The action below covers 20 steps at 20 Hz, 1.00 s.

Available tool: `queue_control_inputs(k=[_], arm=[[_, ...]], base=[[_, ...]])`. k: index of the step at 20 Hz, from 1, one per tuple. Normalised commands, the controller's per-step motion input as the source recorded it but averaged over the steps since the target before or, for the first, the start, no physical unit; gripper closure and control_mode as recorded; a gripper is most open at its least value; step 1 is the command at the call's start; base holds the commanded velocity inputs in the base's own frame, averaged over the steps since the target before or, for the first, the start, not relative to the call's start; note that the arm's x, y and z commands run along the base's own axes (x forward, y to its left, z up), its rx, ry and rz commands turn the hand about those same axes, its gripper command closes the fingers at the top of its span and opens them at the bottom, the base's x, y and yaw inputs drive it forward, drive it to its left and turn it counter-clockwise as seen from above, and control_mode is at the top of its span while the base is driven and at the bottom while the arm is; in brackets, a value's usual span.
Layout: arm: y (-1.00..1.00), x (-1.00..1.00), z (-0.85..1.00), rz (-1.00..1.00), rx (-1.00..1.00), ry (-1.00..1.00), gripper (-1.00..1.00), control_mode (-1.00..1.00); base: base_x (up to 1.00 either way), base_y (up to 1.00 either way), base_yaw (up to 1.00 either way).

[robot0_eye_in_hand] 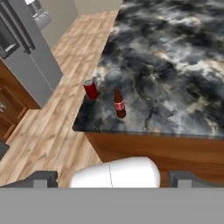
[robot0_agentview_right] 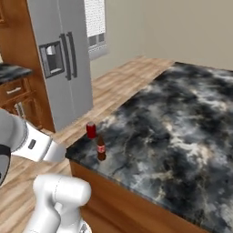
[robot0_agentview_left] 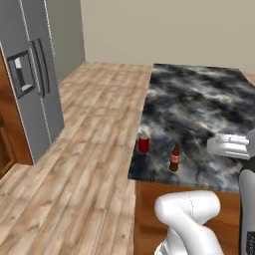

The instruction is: Pick the juice, can, bottled drink from the counter and place them in the open cabinet.

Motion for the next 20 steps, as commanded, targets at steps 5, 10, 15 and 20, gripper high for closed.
queue_control_inputs(k=[5, 10, 15, 20], arm=[[0.00, 0.00, 0.00, 0.00, 0.00, 0.00, -1.00, 1.00], [0.00, 0.00, 0.00, 0.00, 0.00, 0.00, -1.00, 1.00], [0.00, 0.00, 0.00, 0.00, 0.00, 0.00, -1.00, 1.00], [0.00, 0.00, 0.00, 0.00, 0.00, 0.00, -1.00, 1.00]], base=[[0.50, 0.59, -0.38], [0.04, -0.24, -0.52], [0.06, -0.01, -0.25], [0.00, 0.00, 0.00]])
